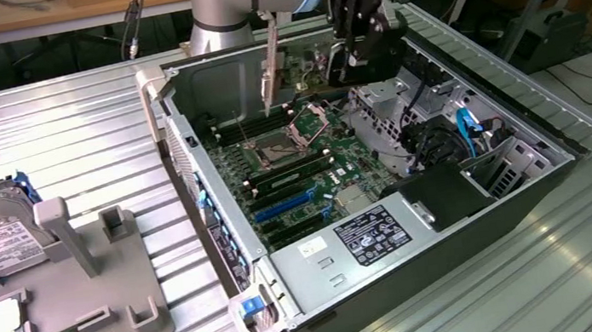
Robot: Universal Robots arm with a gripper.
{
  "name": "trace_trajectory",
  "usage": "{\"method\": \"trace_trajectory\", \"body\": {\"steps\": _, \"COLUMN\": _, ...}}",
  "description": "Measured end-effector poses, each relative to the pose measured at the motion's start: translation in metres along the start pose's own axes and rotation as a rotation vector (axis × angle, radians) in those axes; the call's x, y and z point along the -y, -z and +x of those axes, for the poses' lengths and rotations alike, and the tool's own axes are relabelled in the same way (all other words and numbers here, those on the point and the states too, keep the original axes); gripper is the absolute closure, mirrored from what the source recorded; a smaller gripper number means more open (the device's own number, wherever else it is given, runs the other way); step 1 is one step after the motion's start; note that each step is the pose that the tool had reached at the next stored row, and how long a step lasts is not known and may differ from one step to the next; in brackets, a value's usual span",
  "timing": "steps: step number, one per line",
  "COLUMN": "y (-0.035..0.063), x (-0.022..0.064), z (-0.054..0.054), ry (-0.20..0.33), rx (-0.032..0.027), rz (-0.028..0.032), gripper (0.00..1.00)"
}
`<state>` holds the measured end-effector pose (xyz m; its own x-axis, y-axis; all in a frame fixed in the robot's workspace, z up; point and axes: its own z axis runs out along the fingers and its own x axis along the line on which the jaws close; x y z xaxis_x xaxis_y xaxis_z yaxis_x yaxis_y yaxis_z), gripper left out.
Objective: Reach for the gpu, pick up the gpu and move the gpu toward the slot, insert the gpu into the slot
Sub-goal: 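Insert the gpu into the slot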
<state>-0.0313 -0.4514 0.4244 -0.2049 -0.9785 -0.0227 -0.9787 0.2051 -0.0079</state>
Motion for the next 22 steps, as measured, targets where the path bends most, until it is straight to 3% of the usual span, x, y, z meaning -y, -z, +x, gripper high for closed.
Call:
{"method": "trace_trajectory", "body": {"steps": 1, "y": -0.0001, "x": 0.0, "z": 0.0, "ry": 0.064, "rx": 0.0004, "rz": 0.0012, "gripper": 0.72}}
{"method": "trace_trajectory", "body": {"steps": 2, "y": -0.0014, "x": 0.0, "z": 0.0, "ry": 0.094, "rx": 0.0038, "rz": 0.0179, "gripper": 0.72}}
{"method": "trace_trajectory", "body": {"steps": 3, "y": -0.0025, "x": -0.0001, "z": 0.0, "ry": 0.127, "rx": 0.0049, "rz": 0.0203, "gripper": 0.72}}
{"method": "trace_trajectory", "body": {"steps": 4, "y": -0.0035, "x": 0.0001, "z": 0.0, "ry": 0.188, "rx": 0.0067, "rz": 0.019, "gripper": 0.72}}
{"method": "trace_trajectory", "body": {"steps": 6, "y": -0.0033, "x": 0.0005, "z": 0.001, "ry": 0.188, "rx": 0.0067, "rz": 0.0171, "gripper": 0.72}}
{"method": "trace_trajectory", "body": {"steps": 9, "y": -0.0117, "x": -0.0117, "z": -0.001, "ry": 0.188, "rx": 0.0071, "rz": 0.0166, "gripper": 0.72}}
{"method": "trace_trajectory", "body": {"steps": 13, "y": -0.034, "x": -0.0122, "z": -0.002, "ry": 0.202, "rx": 0.0073, "rz": 0.0163, "gripper": 0.72}}
{"method": "trace_trajectory", "body": {"steps": 22, "y": -0.0512, "x": -0.0211, "z": 0.0, "ry": 0.227, "rx": 0.0079, "rz": 0.0153, "gripper": 0.72}}
